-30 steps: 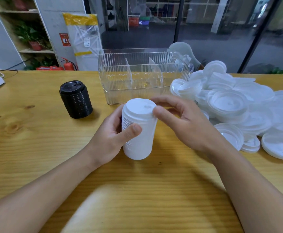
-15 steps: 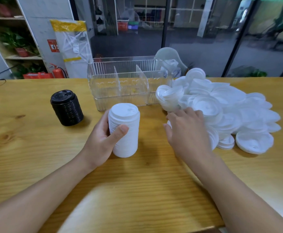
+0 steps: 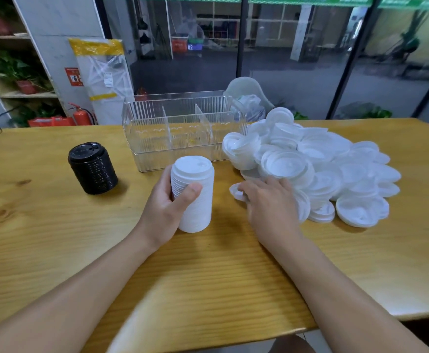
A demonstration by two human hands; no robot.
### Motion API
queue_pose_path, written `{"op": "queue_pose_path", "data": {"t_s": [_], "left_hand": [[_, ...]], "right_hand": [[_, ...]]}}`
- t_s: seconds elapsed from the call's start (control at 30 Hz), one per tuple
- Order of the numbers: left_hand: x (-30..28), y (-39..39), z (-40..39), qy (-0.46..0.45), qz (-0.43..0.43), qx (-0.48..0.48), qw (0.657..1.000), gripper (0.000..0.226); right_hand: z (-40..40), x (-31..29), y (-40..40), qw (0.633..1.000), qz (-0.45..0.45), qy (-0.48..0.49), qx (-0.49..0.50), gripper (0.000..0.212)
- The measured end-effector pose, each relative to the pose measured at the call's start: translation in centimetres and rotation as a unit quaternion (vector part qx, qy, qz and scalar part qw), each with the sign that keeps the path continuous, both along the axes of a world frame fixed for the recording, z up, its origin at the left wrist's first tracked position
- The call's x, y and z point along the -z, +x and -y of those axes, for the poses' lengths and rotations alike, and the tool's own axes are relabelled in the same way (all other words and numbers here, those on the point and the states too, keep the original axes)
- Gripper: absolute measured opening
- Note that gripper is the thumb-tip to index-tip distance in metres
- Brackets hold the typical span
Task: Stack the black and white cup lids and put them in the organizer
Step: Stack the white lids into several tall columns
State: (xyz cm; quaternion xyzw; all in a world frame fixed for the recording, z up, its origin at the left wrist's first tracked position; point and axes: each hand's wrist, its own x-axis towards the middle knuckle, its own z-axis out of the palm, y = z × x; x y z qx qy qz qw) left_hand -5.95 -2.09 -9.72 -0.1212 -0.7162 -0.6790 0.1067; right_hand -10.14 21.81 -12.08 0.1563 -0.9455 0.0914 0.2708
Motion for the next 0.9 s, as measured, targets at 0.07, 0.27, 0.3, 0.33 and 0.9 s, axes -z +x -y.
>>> {"op": "queue_pose_path", "data": {"t_s": [0.07, 0.27, 0.3, 0.33, 0.9], "left_hand": [[0.0, 0.2, 0.0, 0.006, -0.008, -0.007, 1.0, 0.063], [0.2, 0.7, 1.3, 0.009, -0.013, -0.027, 1.0, 0.065], [0.1, 0.8, 1.4, 0.009, -0.014, -0.03, 0.999, 0.064], [0.2, 0.8, 1.5, 0.007, -0.015, -0.032, 0.999, 0.064], [0.7, 0.7, 1.6, 0.017, -0.008, -0.019, 1.0, 0.063]], "right_hand": [[0.4, -0.7, 0.6, 0.984, 0.044, -0.163, -0.056, 0.026], [0.7, -2.2, 1.9, 0.875, 0.175, -0.431, -0.137, 0.042], [0.6, -2.2, 1.9, 0.875, 0.198, -0.42, -0.138, 0.043], [0.6, -2.3, 2.0, 0.879, 0.226, -0.397, -0.137, 0.04], [2.6, -1.1, 2.5, 0.974, 0.185, -0.101, -0.08, 0.063]]}}
